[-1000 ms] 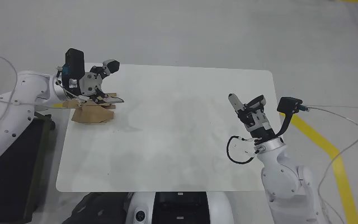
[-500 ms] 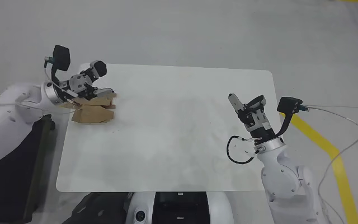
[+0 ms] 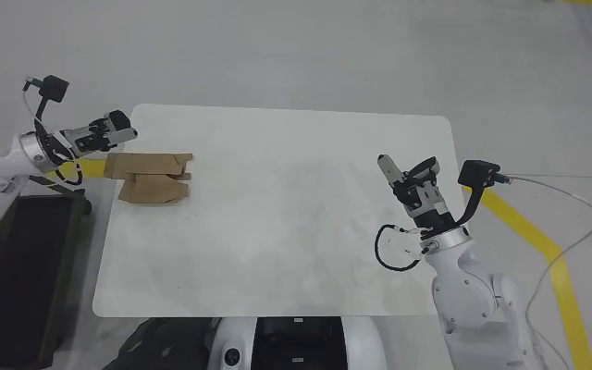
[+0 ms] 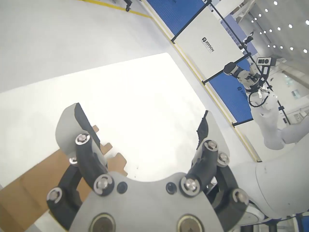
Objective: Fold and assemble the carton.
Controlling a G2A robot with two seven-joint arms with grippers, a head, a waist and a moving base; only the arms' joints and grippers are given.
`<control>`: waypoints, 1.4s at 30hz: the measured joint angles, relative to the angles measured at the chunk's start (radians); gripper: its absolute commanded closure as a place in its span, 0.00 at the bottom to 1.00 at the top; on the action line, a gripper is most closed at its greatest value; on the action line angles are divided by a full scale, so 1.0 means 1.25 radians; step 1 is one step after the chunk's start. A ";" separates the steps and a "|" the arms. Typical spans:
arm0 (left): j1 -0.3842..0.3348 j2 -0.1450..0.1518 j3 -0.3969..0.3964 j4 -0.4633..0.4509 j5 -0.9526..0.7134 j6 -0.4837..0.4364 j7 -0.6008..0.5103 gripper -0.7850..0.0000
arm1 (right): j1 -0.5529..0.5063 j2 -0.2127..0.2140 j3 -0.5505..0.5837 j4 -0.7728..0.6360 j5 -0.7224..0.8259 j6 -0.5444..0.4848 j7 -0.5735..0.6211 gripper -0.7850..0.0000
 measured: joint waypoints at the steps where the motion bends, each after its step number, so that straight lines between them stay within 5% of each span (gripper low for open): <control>1: -0.002 -0.002 -0.001 0.017 -0.021 0.000 -0.028 0.00 | 0.000 0.000 0.000 0.000 0.000 0.000 0.000 0.00; 7: 0.002 -0.019 -0.003 0.070 -0.069 0.011 -0.072 0.00 | 0.000 0.000 0.000 0.000 0.000 0.000 0.000 0.00; 26: 0.004 -0.021 -0.002 0.071 -0.072 0.014 -0.071 0.00 | 0.000 0.000 0.000 0.000 0.000 0.000 0.000 0.00; 42: 0.024 -0.036 -0.037 0.268 0.041 0.187 -0.053 0.00 | 0.000 0.000 0.000 0.000 0.000 0.000 0.000 0.00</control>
